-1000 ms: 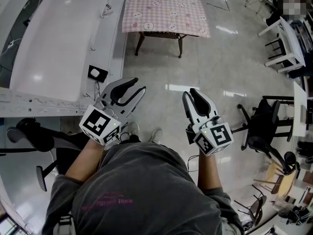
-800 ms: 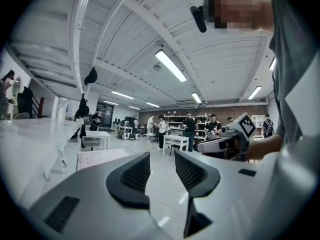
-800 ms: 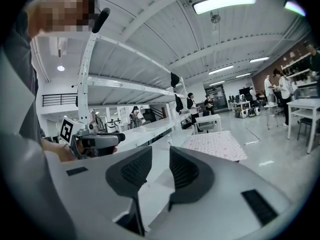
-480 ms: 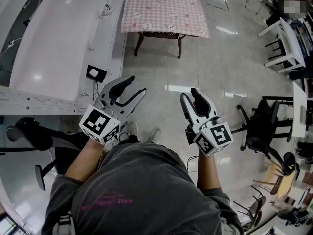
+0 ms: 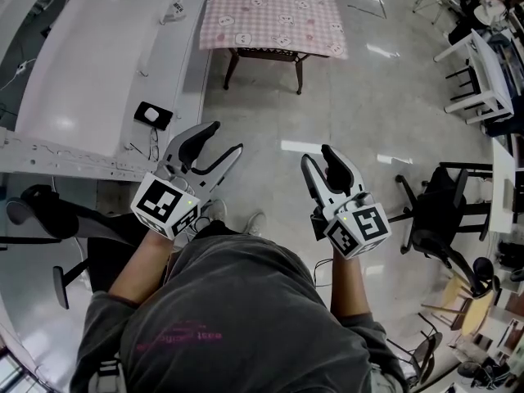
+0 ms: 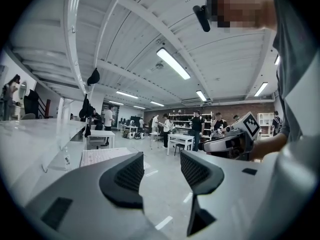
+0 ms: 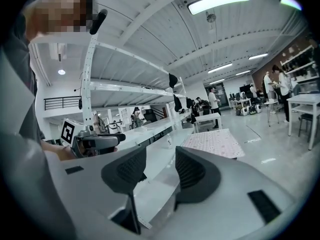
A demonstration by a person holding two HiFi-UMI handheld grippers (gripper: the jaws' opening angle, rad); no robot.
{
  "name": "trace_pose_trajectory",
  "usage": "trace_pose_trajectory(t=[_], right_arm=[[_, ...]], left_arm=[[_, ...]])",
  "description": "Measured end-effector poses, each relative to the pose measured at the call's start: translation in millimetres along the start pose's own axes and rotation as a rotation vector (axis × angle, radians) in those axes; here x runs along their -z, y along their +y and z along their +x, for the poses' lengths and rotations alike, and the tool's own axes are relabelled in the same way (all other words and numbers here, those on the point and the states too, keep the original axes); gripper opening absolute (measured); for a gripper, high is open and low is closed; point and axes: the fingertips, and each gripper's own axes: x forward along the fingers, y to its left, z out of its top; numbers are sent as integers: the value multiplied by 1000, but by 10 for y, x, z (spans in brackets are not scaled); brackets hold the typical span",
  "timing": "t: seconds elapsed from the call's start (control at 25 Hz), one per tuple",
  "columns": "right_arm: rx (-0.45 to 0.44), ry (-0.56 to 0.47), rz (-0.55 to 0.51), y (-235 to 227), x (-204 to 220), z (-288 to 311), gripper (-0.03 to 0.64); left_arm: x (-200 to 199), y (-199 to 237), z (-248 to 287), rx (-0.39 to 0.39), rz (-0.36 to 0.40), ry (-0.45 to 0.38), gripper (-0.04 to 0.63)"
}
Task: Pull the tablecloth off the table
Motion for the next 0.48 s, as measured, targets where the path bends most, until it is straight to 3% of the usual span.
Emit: trace_pose_trajectory(t=[0.48], right_arm=[[-31, -19, 2, -260, 8, -390, 164]], left_arm=[[-13, -427, 136, -41, 18, -8, 224]])
